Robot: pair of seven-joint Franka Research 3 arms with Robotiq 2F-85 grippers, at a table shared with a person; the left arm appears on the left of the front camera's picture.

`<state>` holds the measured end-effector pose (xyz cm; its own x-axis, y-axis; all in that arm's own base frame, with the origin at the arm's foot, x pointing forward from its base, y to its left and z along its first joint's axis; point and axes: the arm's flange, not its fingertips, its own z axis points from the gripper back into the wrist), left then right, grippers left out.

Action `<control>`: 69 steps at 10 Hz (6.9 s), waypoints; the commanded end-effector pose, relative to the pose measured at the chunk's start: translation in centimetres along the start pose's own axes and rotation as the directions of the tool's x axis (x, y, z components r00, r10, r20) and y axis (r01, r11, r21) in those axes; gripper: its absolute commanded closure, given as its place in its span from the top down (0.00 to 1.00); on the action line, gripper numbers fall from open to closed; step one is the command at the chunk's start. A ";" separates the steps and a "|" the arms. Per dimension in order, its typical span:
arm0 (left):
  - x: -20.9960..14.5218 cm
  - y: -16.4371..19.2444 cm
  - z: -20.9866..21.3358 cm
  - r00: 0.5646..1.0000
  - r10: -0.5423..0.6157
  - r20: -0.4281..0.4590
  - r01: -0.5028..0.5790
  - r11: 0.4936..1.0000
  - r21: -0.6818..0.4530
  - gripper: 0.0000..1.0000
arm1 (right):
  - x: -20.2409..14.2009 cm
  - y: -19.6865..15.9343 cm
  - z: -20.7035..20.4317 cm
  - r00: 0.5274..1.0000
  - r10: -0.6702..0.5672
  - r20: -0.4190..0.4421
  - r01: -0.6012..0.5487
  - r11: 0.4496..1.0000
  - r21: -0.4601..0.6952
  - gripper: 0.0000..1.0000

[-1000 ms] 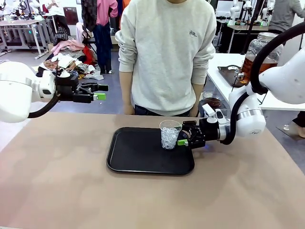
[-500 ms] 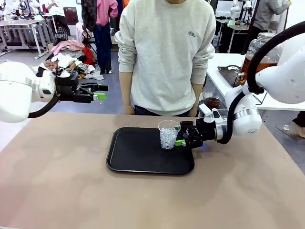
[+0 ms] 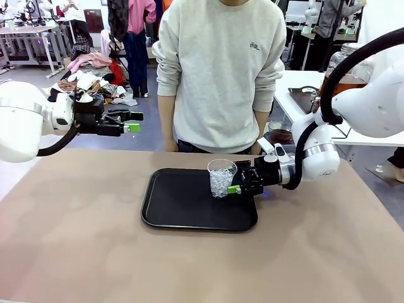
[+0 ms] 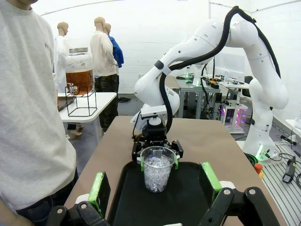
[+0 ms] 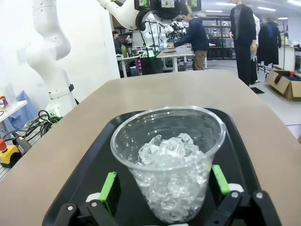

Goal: Pour the drink into the iced cup.
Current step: Pick up the iced cup indicated by the human and present it to them, then open the gripper to release the iced cup you were holding.

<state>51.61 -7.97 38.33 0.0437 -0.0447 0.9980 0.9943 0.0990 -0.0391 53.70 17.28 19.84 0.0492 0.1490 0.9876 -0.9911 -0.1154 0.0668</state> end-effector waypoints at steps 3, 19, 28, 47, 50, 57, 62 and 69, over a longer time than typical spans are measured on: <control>0.2 0.1 -0.1 1.000 -0.002 0.008 0.002 1.000 0.010 1.00 | 0.2 -1.1 -1.9 0.999 -0.038 -0.012 0.038 0.999 0.013 1.00; 0.2 0.1 -0.1 1.000 -0.002 0.008 0.002 1.000 0.010 1.00 | 0.9 -1.5 -3.1 0.993 -0.092 0.080 0.091 0.996 0.021 0.65; 0.2 0.1 -0.1 1.000 -0.002 0.008 0.002 1.000 0.010 1.00 | 11.9 -1.4 3.8 0.992 -0.040 0.119 0.043 0.999 -0.022 0.65; 0.2 0.1 -0.1 1.000 -0.002 0.008 0.002 1.000 0.010 1.00 | 13.5 -3.0 4.7 0.994 -0.067 0.090 0.068 0.998 -0.015 0.65; 0.2 0.1 -0.1 1.000 -0.002 0.008 0.002 1.000 0.010 1.00 | 13.5 -3.0 4.7 0.994 -0.069 0.089 0.071 0.997 -0.017 0.65; 0.2 0.1 -0.1 1.000 -0.002 0.008 0.002 1.000 0.010 1.00 | 13.4 -3.1 4.5 0.994 -0.067 0.084 0.068 0.998 -0.012 0.65; 0.2 0.1 -0.1 1.000 -0.002 0.008 0.002 1.000 0.010 1.00 | 13.5 -3.1 4.6 0.993 -0.083 0.089 0.083 0.997 0.000 0.65; 0.2 0.1 -0.1 1.000 -0.002 0.008 0.002 1.000 0.010 1.00 | 13.2 -2.7 7.3 0.987 -0.100 0.126 0.105 0.994 -0.034 1.00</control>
<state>51.62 -7.97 38.33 0.0437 -0.0447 0.9980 0.9943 0.0991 -0.0391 57.61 13.01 33.12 0.1352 0.0452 0.9898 -0.9883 -0.0648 0.1380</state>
